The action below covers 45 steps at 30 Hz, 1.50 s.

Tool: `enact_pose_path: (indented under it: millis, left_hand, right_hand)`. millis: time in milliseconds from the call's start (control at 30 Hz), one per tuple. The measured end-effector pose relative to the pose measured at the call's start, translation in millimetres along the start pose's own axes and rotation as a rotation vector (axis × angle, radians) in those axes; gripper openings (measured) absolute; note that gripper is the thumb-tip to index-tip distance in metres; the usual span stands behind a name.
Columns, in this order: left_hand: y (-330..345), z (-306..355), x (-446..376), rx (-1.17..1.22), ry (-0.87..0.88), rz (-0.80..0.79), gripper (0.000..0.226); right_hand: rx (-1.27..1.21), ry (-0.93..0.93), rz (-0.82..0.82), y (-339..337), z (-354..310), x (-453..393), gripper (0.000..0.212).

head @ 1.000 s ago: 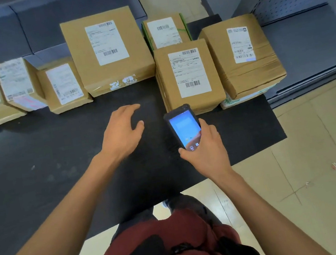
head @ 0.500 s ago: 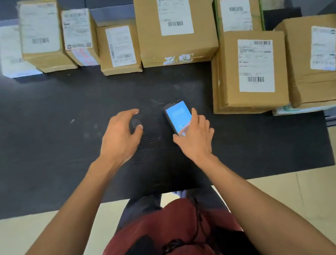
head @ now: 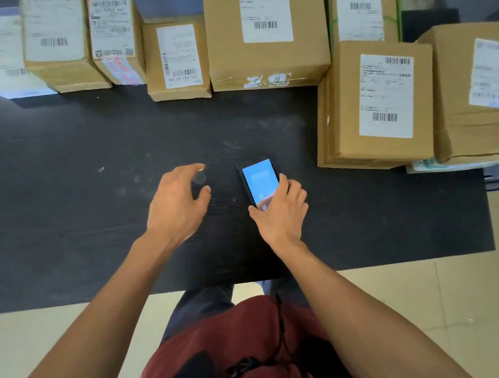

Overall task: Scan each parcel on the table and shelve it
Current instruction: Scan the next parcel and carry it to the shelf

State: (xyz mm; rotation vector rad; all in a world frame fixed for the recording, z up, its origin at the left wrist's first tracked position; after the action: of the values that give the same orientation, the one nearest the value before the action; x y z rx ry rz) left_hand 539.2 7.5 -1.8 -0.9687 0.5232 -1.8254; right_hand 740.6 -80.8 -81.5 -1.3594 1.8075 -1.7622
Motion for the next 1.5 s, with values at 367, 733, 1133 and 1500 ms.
enact_pose_path:
  millis: [367,733,1133,1500]
  left_hand:
    - [19,42,-14,-0.06,0.083,-0.065,0.046]
    - [74,169,-43,0.026,0.411,-0.095,0.054]
    - [132,214,-71,0.001,0.365,-0.287,0.095]
    - [123,199,-63,0.173,0.36,-0.304,0.094]
  right_hand:
    - [-0.002,-0.039,-0.02,-31,22,1,0.085]
    - [-0.151,-0.07,0.405,-177,117,-11,0.053]
    - [-0.187,-0.108,0.143,-174,172,-78,0.086]
    - [-0.262,-0.056,0.254,-171,155,-47,0.07]
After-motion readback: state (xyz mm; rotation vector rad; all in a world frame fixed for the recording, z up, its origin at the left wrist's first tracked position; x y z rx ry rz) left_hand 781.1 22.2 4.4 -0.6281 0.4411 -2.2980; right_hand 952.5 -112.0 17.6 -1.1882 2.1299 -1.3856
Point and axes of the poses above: each hand's wrist, its own x-axis away from the middle knuckle, its own y-axis out of the palm, z = x × y, the point moved 6 cm from there along -x, towards the middle knuckle, and after that the axes turned 5 degrees about x, right-handed, at the moved point
